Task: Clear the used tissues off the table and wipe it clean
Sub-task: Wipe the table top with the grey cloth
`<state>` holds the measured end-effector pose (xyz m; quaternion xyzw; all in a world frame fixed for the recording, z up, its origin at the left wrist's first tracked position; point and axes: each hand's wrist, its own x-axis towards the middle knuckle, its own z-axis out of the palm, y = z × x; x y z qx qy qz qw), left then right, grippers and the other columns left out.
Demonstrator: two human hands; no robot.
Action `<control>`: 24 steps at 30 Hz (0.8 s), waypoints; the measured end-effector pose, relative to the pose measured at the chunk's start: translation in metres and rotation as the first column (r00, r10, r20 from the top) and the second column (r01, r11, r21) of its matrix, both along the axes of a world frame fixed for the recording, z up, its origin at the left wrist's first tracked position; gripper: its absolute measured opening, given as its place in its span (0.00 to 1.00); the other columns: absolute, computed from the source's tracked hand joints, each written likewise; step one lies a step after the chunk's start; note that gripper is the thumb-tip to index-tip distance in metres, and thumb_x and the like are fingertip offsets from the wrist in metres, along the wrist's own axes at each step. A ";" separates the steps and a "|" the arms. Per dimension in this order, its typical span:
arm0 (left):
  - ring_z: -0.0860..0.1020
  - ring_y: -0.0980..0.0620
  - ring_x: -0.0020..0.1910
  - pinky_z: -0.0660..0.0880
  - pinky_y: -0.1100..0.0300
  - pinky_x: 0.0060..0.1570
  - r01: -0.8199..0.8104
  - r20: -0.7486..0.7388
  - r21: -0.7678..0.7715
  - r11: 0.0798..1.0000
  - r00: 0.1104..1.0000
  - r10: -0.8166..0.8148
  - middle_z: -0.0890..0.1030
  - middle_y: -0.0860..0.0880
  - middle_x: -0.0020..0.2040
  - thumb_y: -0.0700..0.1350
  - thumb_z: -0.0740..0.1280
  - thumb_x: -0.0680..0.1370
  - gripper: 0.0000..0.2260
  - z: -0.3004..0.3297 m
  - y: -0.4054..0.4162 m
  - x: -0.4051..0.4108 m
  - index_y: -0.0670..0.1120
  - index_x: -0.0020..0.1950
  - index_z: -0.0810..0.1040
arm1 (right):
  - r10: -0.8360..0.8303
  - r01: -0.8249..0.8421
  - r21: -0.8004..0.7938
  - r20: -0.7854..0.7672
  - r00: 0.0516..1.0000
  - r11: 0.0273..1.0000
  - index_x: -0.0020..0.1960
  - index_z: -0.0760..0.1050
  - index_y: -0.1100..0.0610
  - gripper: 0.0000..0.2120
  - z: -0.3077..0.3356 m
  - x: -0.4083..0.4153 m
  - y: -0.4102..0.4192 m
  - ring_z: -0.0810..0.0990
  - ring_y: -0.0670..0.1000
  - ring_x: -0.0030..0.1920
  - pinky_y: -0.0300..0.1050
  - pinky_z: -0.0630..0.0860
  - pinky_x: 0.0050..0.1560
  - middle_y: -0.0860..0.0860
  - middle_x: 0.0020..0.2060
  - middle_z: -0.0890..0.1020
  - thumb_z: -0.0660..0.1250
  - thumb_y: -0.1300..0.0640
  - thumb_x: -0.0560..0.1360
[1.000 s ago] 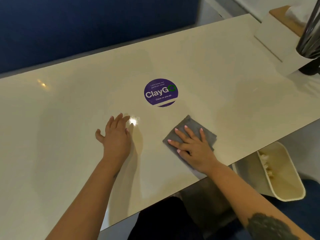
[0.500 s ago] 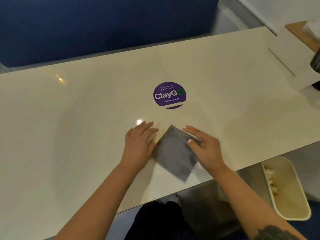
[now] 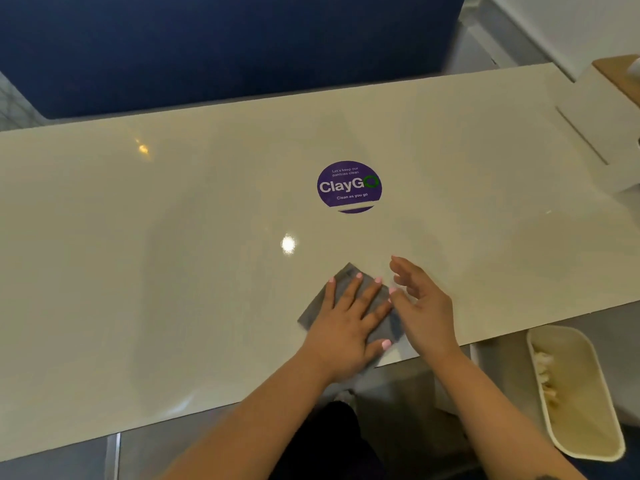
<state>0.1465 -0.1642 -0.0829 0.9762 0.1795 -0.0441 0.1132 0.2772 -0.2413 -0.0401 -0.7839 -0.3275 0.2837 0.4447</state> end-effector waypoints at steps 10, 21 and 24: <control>0.36 0.44 0.75 0.31 0.37 0.68 -0.140 -0.071 0.041 0.989 0.987 0.143 0.42 0.49 0.78 0.63 0.39 0.77 0.29 -0.001 0.058 -0.016 0.57 0.77 0.43 | -0.100 0.099 0.037 0.025 0.995 0.994 0.63 0.70 0.42 0.21 0.007 -0.024 0.011 0.75 0.39 0.56 0.34 0.69 0.58 0.34 0.54 0.76 0.65 0.63 0.76; 0.51 0.43 0.76 0.46 0.32 0.68 -0.022 -0.030 0.099 0.995 0.999 0.025 0.54 0.49 0.77 0.62 0.43 0.77 0.28 -0.009 0.099 -0.103 0.57 0.76 0.55 | -0.088 0.086 0.053 0.043 0.995 0.995 0.64 0.70 0.44 0.20 0.013 -0.080 0.047 0.76 0.41 0.55 0.36 0.69 0.58 0.38 0.56 0.77 0.65 0.62 0.76; 0.39 0.43 0.76 0.33 0.36 0.67 -0.170 -0.057 0.052 0.984 0.983 0.173 0.43 0.49 0.78 0.63 0.36 0.75 0.30 -0.004 0.101 -0.081 0.57 0.76 0.45 | -0.084 0.079 0.061 0.079 0.993 0.995 0.63 0.69 0.42 0.21 0.014 -0.088 0.054 0.76 0.40 0.55 0.34 0.69 0.57 0.35 0.56 0.76 0.65 0.62 0.76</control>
